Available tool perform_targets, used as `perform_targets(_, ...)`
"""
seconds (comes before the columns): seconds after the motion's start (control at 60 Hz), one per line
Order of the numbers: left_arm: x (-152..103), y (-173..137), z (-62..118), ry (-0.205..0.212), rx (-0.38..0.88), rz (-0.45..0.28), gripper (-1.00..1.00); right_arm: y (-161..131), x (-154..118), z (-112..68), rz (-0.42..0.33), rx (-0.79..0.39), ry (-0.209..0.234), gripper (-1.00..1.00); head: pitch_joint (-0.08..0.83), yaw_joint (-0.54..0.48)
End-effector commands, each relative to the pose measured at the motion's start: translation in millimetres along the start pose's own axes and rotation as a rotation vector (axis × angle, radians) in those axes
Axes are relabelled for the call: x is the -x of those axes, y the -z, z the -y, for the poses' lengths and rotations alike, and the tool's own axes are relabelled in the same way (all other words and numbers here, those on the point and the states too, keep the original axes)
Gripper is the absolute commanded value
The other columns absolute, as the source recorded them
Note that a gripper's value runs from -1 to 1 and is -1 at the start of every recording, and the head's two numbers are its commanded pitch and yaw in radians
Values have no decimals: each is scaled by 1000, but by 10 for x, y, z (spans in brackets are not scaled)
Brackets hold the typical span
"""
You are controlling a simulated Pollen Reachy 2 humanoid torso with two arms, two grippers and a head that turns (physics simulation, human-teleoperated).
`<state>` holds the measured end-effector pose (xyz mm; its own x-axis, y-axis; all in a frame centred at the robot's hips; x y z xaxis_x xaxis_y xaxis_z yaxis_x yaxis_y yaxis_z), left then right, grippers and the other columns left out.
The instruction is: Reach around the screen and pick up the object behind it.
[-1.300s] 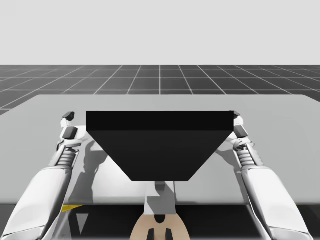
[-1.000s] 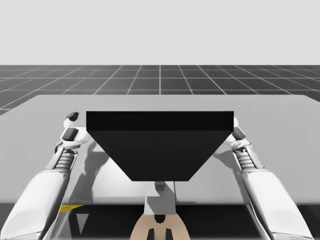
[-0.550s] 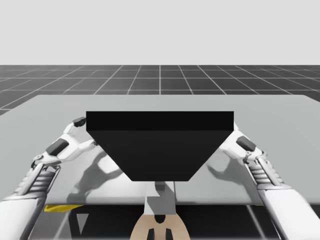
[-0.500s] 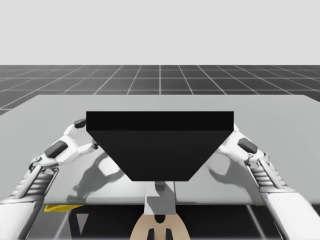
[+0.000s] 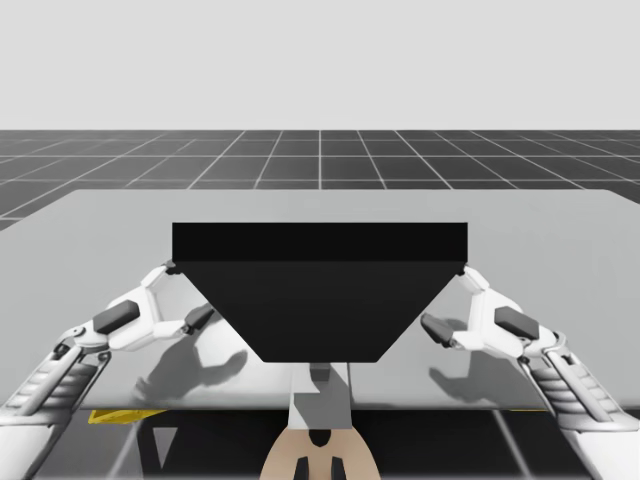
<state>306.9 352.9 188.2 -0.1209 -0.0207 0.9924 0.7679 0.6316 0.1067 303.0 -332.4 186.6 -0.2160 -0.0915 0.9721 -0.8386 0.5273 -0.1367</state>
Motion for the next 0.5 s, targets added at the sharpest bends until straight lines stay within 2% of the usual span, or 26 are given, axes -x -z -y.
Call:
perform_targets(0.017,88,192,-115,3,29,-45,-1000,18,17,-38,78,-56,-13,-1000,103,20)
perform_targets(0.2,182,434,-292,-10,74,-108,-1000,22,39,-51,73,-61,-22,-1000,112,26)
perform_targets(0.3,237,584,-388,-32,86,-124,-1000,27,47,-58,72,-64,-26,-1000,114,27)
perform_targets(0.5,318,874,-433,-32,128,-168,-1000,46,81,-73,62,-69,-40,-1000,119,28)
